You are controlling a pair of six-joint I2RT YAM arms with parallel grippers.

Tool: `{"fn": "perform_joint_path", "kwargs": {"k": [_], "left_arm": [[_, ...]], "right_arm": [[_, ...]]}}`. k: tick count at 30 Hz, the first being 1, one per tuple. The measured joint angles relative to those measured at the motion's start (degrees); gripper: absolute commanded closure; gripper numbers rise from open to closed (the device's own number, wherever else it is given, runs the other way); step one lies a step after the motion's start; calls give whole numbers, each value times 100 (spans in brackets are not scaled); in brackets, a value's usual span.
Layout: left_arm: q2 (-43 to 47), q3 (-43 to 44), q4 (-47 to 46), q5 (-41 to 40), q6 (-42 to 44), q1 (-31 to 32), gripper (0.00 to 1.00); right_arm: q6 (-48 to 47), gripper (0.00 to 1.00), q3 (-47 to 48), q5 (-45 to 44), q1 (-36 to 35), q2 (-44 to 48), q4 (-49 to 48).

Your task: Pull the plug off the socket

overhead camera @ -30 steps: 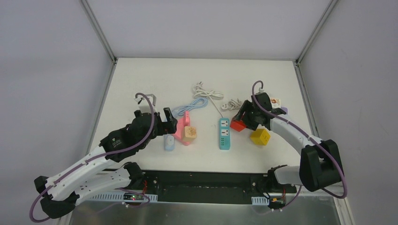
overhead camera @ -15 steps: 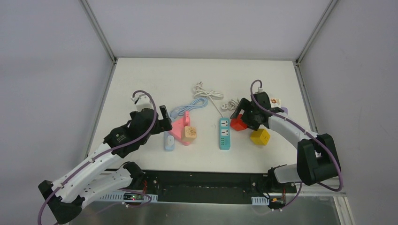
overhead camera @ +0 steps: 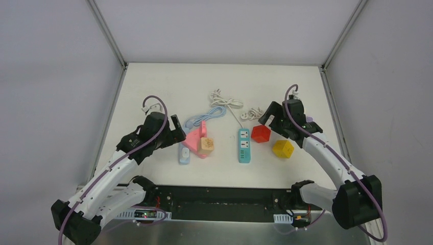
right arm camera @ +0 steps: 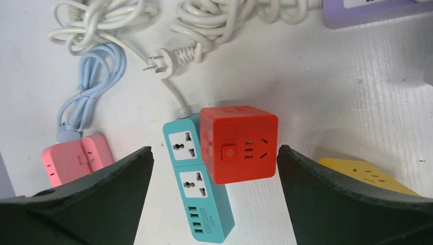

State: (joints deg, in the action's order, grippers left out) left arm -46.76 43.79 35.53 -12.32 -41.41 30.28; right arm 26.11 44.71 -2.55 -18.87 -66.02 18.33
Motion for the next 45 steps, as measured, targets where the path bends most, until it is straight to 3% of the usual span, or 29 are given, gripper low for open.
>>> {"fn": "perform_joint_path", "kwargs": {"k": [8,13,20,25,31,35,42,45], "left_arm": [[-400,-68,-151,938,-105,-431,5],[-667,-98,-243,1335,-118,-643,6],[-767,-221,-254,1384,-116,-752,4],[-831,-267,-258,1384,-87,-789,3],[-863,-323,-280,1386,11,-789,3],[-955,-323,-295,1384,35,-791,2],[-1005,-323,-334,1469,74,-828,2],[-1049,-323,-350,1504,109,-828,2]], "right_arm": [[15,10,-33,1056,-52,273,-345],[391,7,-328,1532,-826,289,-1060],[935,6,-140,820,-2522,-457,-1606],[1084,5,664,-13,-3211,-1587,-1375],[1075,6,1390,-195,-3847,-2490,-1351],[1078,14,1996,-404,-4083,-3064,-1047],[1080,45,2247,-723,-4122,-3296,-568],[1080,49,2258,-752,-4118,-3294,-529]]}}
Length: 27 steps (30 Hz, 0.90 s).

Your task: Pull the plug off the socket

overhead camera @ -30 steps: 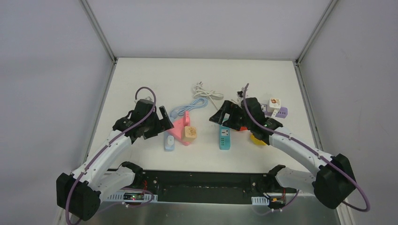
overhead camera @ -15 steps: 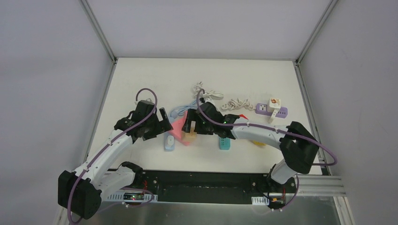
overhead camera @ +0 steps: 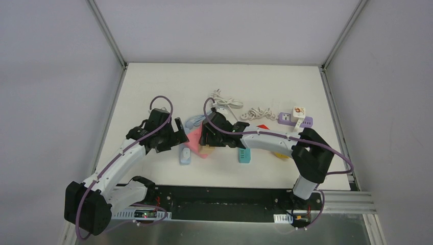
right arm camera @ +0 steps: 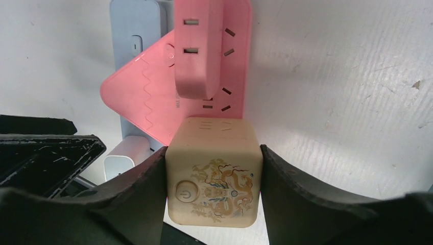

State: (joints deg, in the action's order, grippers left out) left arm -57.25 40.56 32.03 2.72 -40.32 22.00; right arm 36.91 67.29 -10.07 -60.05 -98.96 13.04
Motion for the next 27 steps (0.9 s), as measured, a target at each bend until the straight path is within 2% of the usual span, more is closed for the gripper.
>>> {"fn": "perform_joint_path", "kwargs": {"k": [5,9,10,14,18,23,27], "left_arm": [[-225,13,-33,236,81,0,3],[-560,92,-103,564,109,0,5],[-651,129,-118,634,114,0,5],[-940,275,-227,885,103,2,5],[-1113,339,-365,1067,59,7,5],[-1353,345,-516,1202,-66,94,4],[-1541,358,-573,1228,-109,210,5]], "right_arm": [[-39,52,-24,26,42,63,96],[-151,50,-249,85,144,310,155],[-197,47,-334,116,195,404,184],[-428,20,-647,234,428,774,286],[-553,9,-719,240,553,879,341],[-608,8,-719,251,549,879,358],[-614,17,-719,337,549,850,396]]}}
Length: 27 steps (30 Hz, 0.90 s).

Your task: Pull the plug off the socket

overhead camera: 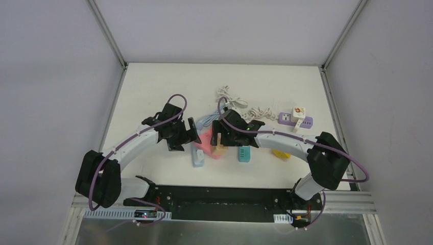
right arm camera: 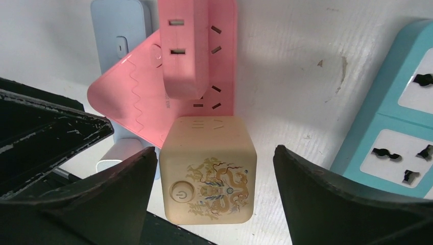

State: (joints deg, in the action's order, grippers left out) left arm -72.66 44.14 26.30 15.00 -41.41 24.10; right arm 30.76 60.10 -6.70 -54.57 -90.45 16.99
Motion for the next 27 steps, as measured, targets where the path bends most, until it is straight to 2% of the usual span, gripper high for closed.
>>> {"fn": "perform_joint_path", "kwargs": {"k": [5,13,15,18,21,24,27], "left_arm": [[-315,157,-2,92,-11,68,6],[-723,389,192,96,192,68,13],[-745,426,315,-15,260,68,18],[-774,470,520,-271,391,52,33],[-800,503,575,-352,468,-4,41],[-800,535,610,-354,487,-22,44],[-778,544,640,-376,503,-55,44]], "right_arm": [[-26,32,13,310,-17,-168,-2],[157,70,629,391,-278,-785,197],[212,74,863,365,-378,-992,188],[299,80,984,304,-457,-1121,140],[396,88,986,262,-474,-1128,120],[463,100,986,240,-481,-1128,118],[472,100,986,249,-483,-1128,116]]}}
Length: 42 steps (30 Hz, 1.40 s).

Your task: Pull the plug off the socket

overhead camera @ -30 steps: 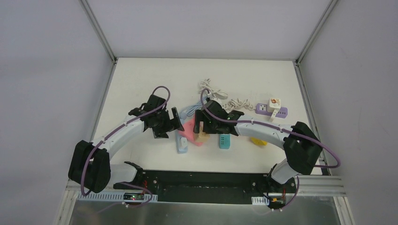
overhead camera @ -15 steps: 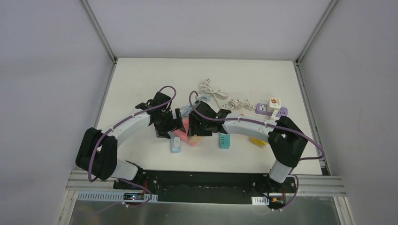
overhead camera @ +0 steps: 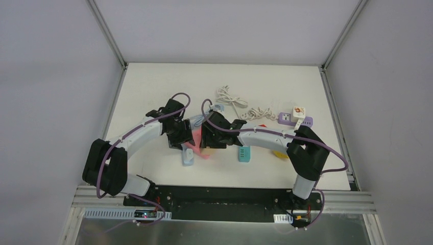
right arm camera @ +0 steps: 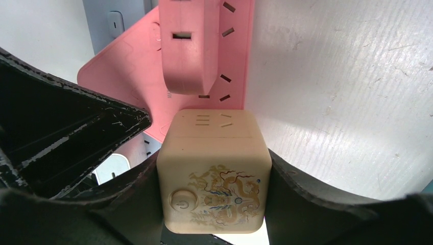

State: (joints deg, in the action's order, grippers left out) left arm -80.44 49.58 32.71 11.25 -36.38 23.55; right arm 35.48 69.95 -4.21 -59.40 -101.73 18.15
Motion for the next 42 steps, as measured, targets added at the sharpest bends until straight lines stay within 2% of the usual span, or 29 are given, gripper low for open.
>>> {"fn": "perform_joint_path", "kwargs": {"k": [10,17,29,37,42], "left_arm": [[219,-293,-304,-101,-37,-42,33],[350,-538,-636,-50,-199,-79,45],[625,-1202,-1744,22,-614,-118,53],[610,-1386,-2249,37,-778,-192,57],[553,-1377,-2293,37,-796,-192,58]], "right_arm": [[4,100,-31,15,-13,9,-107],[20,100,149,-151,-96,-81,94],[188,100,-195,-35,105,157,-160],[223,100,564,-1010,-177,-175,750],[227,100,520,-1119,-197,-133,719]]}}
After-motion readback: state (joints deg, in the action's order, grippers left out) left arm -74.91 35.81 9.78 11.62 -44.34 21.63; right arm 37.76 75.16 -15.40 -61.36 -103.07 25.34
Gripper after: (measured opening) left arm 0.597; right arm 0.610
